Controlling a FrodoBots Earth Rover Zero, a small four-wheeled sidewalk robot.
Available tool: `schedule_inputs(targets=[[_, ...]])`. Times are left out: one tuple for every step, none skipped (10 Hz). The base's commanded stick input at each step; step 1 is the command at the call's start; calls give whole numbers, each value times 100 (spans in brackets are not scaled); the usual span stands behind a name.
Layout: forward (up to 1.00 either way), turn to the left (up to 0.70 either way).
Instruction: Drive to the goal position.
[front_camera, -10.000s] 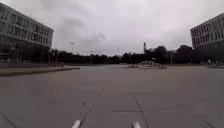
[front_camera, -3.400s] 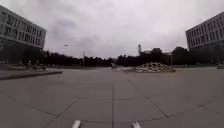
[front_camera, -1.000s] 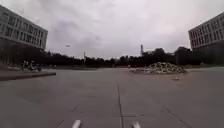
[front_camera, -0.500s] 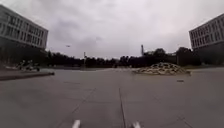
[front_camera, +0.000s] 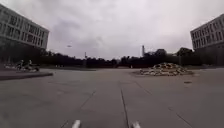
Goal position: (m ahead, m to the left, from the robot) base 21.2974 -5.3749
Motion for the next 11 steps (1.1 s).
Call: schedule_inputs(targets=[[70, 0], [70, 0], [70, 0], [70, 0], [70, 0], [70, 0], [70, 0], [70, 0], [70, 0], [70, 0], [70, 0]])
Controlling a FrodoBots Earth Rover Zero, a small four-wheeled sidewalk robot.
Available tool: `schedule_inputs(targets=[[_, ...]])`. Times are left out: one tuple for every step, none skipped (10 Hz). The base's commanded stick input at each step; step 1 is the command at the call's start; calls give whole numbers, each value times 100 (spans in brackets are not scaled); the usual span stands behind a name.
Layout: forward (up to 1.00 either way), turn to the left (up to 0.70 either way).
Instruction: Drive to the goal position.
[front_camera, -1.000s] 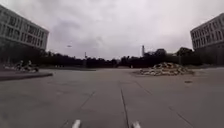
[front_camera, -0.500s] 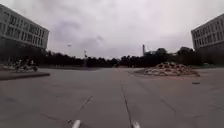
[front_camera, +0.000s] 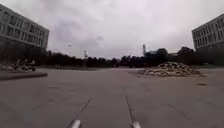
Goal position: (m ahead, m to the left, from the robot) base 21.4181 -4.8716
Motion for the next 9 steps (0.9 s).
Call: schedule_inputs(targets=[[70, 0], [70, 0], [70, 0], [70, 0], [70, 0], [70, 0], [70, 0], [70, 0], [70, 0]])
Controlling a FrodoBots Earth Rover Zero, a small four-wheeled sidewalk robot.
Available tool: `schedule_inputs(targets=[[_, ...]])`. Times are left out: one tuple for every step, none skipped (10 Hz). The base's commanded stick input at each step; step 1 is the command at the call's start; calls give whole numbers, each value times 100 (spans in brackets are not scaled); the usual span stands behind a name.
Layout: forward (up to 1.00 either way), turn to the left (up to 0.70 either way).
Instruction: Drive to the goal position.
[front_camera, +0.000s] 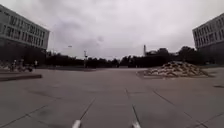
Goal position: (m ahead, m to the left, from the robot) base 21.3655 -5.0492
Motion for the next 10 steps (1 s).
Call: schedule_inputs(targets=[[70, 0], [70, 0], [70, 0], [70, 0], [70, 0], [70, -11], [70, -25], [70, -29], [70, -33], [70, -20]])
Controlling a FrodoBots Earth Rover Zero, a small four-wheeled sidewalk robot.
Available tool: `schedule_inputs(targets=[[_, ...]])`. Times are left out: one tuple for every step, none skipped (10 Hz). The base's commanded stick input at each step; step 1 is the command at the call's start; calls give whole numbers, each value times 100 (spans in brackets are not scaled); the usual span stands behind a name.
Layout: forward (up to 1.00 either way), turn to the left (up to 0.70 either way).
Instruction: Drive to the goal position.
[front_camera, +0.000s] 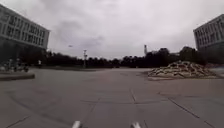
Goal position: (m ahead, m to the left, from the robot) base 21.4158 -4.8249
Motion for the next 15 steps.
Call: schedule_inputs(targets=[[70, 0], [70, 0], [70, 0], [70, 0], [70, 0], [70, 0], [70, 0], [70, 0], [70, 0], [70, 0], [70, 0], [70, -4], [70, -17], [70, -30], [70, -35]])
